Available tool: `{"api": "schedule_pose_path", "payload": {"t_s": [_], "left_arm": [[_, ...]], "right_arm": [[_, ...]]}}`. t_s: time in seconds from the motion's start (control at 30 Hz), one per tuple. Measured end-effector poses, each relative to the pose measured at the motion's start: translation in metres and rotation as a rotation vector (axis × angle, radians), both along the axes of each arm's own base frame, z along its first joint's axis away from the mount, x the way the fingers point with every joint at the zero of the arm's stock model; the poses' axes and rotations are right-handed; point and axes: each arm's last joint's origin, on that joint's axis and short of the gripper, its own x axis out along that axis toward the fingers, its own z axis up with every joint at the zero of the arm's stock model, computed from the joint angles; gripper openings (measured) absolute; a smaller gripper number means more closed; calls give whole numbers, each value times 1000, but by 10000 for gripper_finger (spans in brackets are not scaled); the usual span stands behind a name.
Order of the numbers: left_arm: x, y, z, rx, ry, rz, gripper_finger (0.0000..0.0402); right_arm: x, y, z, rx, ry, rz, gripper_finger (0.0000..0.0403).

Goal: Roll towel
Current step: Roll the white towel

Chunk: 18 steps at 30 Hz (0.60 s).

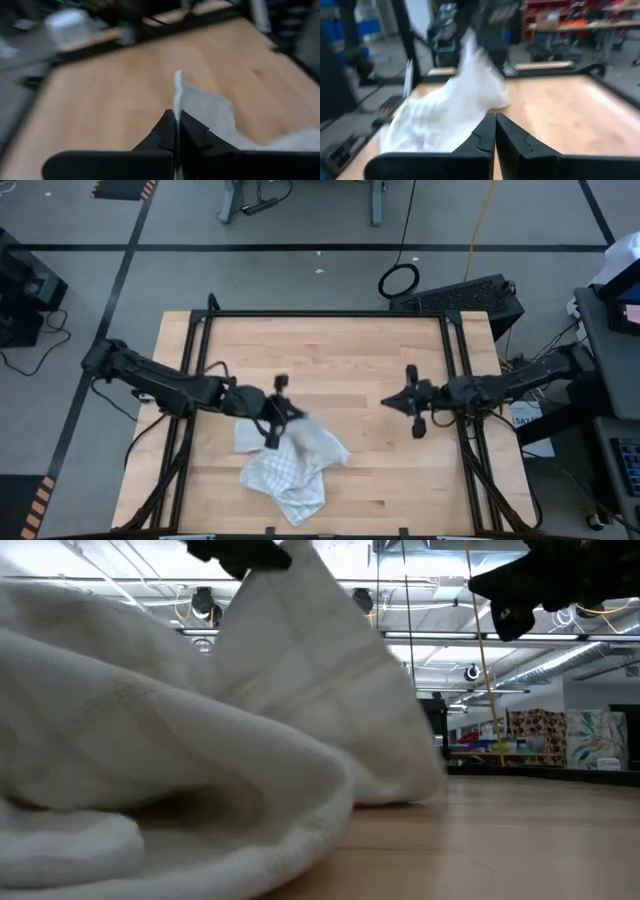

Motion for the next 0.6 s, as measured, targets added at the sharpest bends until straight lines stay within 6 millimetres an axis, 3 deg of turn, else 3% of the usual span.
{"api": "schedule_pose_path", "payload": {"t_s": [0.23,0.37,0.6], "left_arm": [[-18,25,37,85,-163,205,8],[-23,37,44,76,-197,253,8],[-20,52,43,102,-192,306,8]], "right_arm": [[18,26,-35,2,209,77,79],[35,37,-47,-21,293,30,149],[82,48,-57,-92,324,-97,244]]}}
